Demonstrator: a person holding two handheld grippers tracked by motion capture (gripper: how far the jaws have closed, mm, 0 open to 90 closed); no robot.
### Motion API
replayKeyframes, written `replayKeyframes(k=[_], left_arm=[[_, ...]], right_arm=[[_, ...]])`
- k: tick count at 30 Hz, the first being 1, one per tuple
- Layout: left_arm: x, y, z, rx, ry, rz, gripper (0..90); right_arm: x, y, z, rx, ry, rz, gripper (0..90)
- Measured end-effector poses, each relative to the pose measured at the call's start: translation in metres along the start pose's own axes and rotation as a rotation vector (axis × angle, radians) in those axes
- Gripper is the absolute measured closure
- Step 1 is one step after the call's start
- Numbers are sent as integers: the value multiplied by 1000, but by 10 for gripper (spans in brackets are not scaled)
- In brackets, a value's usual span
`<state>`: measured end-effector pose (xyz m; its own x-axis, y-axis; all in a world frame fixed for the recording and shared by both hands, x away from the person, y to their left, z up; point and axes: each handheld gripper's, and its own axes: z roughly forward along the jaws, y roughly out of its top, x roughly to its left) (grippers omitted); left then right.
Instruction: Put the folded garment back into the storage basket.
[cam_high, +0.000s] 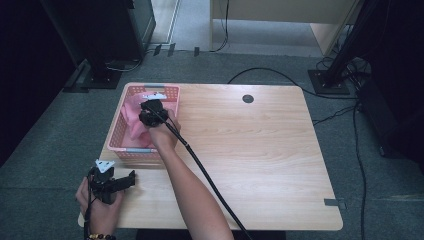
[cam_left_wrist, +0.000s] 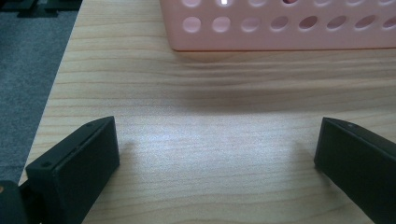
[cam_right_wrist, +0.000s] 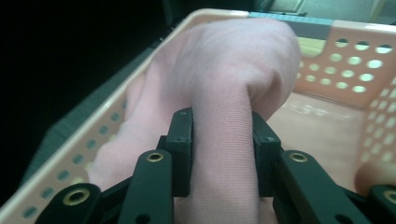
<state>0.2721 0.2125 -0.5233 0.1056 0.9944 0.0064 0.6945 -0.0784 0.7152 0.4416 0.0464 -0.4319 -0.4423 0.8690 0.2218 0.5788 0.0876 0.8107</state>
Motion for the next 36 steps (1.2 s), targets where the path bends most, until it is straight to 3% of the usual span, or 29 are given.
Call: replayKeyframes(k=[6, 9, 12, 17, 20, 30, 36], left_arm=[[0, 0, 0, -2, 0, -2, 0], [0, 0, 0, -1, 0, -2, 0], [0, 0, 0, 0, 0, -2, 0], [0, 0, 0, 0, 1, -2, 0], [0, 0, 0, 0, 1, -2, 0], [0, 1, 1, 1, 0, -3, 0], [0, 1, 1, 0, 1, -5, 0]], right_arm=[[-7, -3, -5, 73, -70, -69, 487], [-13, -6, -7, 100, -51, -85, 384], [-19, -10, -11, 96, -46, -101, 314], [-29, -16, -21, 27, 19, -61, 205], [-31, -20, -25, 24, 3, -78, 124], [-57, -25, -48, -28, -3, -64, 43], [-77, -34, -56, -20, -28, -35, 3]])
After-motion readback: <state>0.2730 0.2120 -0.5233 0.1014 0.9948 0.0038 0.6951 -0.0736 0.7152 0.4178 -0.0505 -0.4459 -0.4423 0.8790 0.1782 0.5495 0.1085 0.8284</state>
